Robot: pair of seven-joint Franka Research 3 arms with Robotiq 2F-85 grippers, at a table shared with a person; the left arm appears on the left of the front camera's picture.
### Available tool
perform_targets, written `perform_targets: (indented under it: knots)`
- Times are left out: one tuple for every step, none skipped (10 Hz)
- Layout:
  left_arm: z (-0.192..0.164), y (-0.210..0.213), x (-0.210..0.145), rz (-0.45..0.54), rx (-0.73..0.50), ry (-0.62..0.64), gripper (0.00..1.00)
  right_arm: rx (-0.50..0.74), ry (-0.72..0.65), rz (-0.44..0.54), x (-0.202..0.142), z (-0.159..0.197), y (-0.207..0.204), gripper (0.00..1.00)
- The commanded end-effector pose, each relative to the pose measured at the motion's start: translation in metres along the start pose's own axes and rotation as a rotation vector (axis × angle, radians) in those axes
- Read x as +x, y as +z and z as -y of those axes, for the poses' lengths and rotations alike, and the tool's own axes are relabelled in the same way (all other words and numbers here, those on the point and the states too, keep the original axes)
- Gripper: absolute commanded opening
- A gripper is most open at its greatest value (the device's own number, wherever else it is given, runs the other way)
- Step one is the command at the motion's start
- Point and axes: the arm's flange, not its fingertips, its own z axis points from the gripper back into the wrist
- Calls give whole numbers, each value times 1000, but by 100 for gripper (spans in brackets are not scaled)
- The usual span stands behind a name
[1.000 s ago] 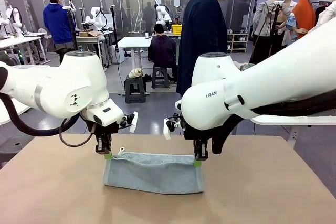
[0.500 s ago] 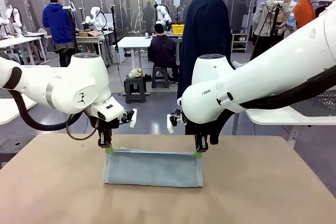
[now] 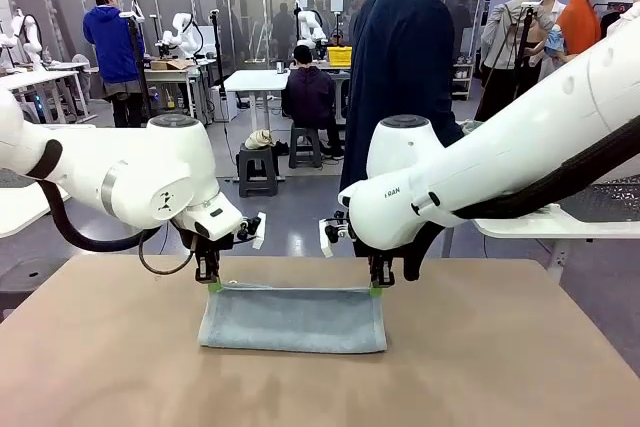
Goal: Fold the towels and place them in the basket.
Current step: When a person lays out a Towel with hook on the table, fold it in half twice.
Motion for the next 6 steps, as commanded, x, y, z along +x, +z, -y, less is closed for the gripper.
perform_targets:
  knots:
    - [-9,-11,3,-15,46,31,5,-27,14,-6,-4,8,-15,7]
    - [-11,-14,1,-20,50,44,5,-24,10,-10,-6,10,-20,7]
    - [-14,-18,2,-16,44,44,5,-23,7,-12,-8,12,-24,7]
    - [-15,-20,1,-19,45,45,5,-19,7,-6,-9,12,-27,7]
    - [-15,-22,0,-21,48,49,5,-18,7,-1,-9,12,-30,7]
    - [-15,-25,-1,-21,52,51,5,-21,11,1,-8,11,-32,7]
